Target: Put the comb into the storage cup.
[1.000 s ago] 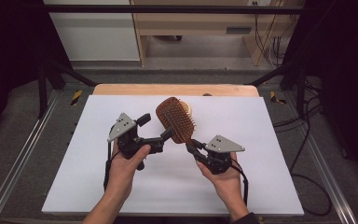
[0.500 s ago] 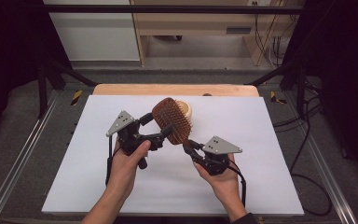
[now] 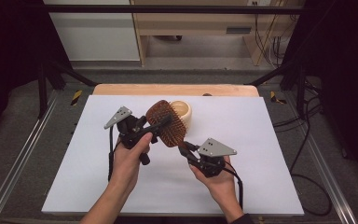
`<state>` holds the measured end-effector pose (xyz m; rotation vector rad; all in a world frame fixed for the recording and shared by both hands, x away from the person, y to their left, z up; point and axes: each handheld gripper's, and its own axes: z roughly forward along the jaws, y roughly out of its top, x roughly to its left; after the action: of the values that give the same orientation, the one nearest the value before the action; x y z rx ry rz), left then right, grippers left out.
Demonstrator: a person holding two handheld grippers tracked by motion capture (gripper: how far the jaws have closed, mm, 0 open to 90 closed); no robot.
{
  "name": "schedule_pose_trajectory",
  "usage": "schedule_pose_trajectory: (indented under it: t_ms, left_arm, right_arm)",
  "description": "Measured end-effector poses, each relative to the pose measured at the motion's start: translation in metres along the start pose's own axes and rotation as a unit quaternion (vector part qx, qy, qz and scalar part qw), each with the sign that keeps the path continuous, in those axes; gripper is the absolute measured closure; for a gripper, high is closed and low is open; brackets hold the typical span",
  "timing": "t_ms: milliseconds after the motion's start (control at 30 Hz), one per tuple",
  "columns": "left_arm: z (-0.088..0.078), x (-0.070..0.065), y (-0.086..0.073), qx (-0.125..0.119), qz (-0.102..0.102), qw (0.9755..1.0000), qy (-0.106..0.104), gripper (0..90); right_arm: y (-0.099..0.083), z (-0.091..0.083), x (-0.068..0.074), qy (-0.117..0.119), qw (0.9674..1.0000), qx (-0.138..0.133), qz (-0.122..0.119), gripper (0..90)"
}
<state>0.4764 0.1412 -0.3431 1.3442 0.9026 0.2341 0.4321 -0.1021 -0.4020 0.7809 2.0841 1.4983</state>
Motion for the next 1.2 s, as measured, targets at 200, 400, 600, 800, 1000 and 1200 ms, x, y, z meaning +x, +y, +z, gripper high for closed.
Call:
schedule_pose_trajectory:
  t_ms: [200, 400, 600, 800, 1000, 1200]
  left_arm:
    - [0.0, 0.003, 0.0, 0.001, -0.036, 0.9993, 0.01, 41.3]
    - [0.0, 0.001, 0.001, 0.004, -0.04, 0.9991, 0.01, 49.8]
    - [0.002, 0.001, 0.002, 0.003, -0.057, 0.9983, 0.008, 51.4]
    - [0.006, -0.002, 0.003, 0.009, -0.052, 0.9986, 0.001, 52.1]
    - [0.012, -0.007, 0.004, 0.014, -0.029, 0.9995, 0.004, 52.4]
    - [0.011, -0.008, 0.009, 0.004, -0.017, 0.9998, 0.013, 52.3]
  right_arm:
    - [-0.001, 0.003, 0.002, -0.005, 1.0, 0.003, -0.004, 72.7]
    - [-0.004, 0.006, 0.003, 0.0, 1.0, 0.009, 0.001, 72.7]
    - [-0.006, 0.008, 0.003, 0.0, 0.9999, 0.008, 0.01, 72.6]
    - [-0.006, 0.009, 0.0, 0.004, 0.9997, 0.008, 0.022, 72.2]
    - [-0.009, 0.01, -0.003, 0.011, 0.9993, 0.011, 0.035, 67.8]
    - [-0.011, 0.009, -0.008, 0.002, 0.9986, 0.016, 0.05, 53.5]
